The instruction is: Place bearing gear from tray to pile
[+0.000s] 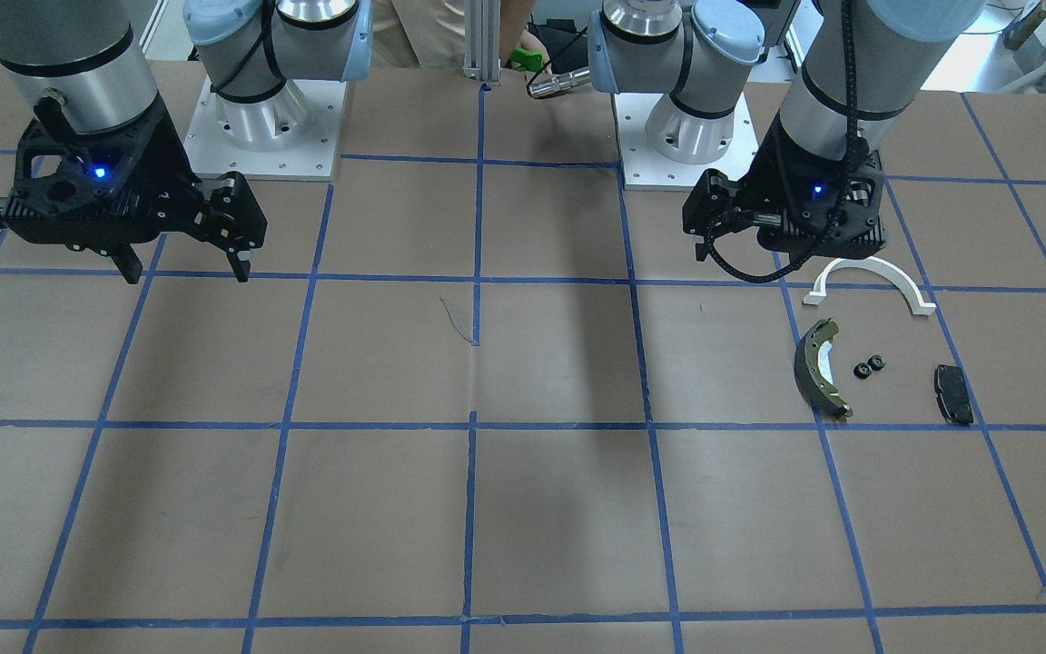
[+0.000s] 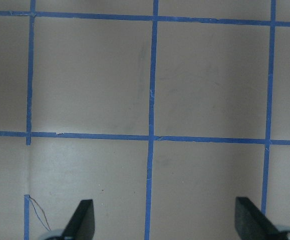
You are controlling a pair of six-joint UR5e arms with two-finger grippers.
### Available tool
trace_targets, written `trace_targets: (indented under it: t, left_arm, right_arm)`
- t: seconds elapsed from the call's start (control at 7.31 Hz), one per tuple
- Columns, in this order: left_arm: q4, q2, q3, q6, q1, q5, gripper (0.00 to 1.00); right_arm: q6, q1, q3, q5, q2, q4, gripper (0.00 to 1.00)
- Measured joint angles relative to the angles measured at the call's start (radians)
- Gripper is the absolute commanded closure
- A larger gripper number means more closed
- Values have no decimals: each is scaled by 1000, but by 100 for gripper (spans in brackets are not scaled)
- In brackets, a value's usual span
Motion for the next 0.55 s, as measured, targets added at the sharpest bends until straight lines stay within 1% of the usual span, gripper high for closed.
trace_targets:
  t: [0.55]
  left_arm:
    - [-17, 5, -8, -4, 7, 3, 0]
  right_arm:
    - [0, -2, 0, -2, 0, 0, 0]
